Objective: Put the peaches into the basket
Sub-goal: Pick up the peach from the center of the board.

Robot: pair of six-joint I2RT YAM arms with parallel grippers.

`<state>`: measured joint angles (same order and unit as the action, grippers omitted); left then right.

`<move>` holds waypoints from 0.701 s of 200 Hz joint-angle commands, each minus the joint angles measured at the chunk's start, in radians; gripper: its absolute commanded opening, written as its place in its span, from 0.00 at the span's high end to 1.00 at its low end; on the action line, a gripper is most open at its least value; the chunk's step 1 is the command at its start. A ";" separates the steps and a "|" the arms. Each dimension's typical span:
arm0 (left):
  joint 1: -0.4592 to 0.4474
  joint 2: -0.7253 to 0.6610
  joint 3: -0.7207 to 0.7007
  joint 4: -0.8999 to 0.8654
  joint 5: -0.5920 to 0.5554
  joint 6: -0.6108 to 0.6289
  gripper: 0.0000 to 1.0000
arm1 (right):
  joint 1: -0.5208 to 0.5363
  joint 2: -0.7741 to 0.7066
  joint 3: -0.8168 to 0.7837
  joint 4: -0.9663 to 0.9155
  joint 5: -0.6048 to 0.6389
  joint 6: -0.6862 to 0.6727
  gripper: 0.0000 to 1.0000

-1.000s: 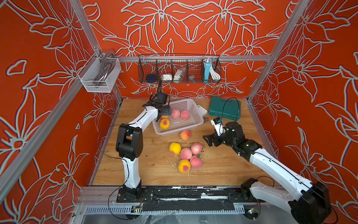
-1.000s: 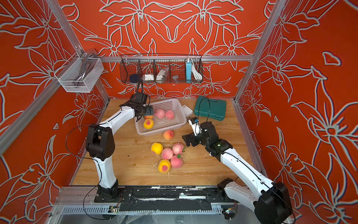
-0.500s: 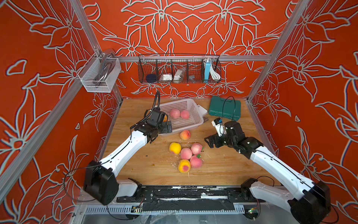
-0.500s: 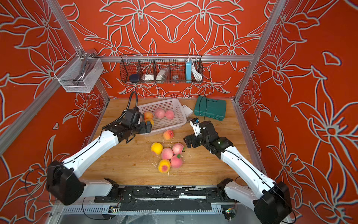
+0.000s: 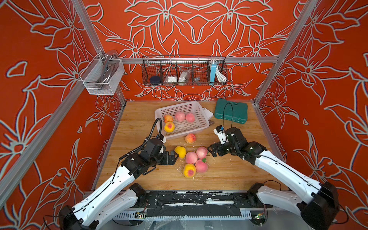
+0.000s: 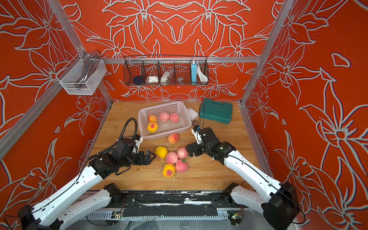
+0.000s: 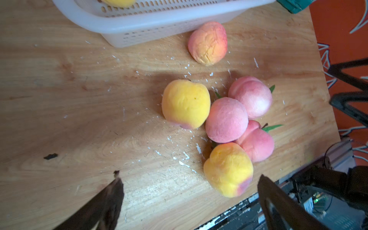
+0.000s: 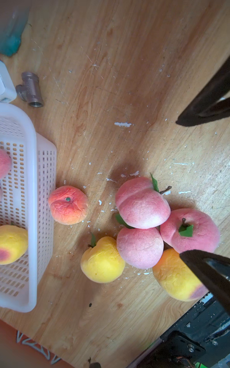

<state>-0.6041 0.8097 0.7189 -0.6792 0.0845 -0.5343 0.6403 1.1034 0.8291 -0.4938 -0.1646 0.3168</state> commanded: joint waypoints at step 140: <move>-0.037 -0.042 -0.087 0.198 0.223 0.015 0.02 | 0.024 0.311 -0.004 0.197 -0.163 -0.001 0.03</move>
<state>-0.6361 0.7883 0.6376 -0.5262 0.2932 -0.5320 0.6533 1.3827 0.8227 -0.3302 -0.2947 0.3210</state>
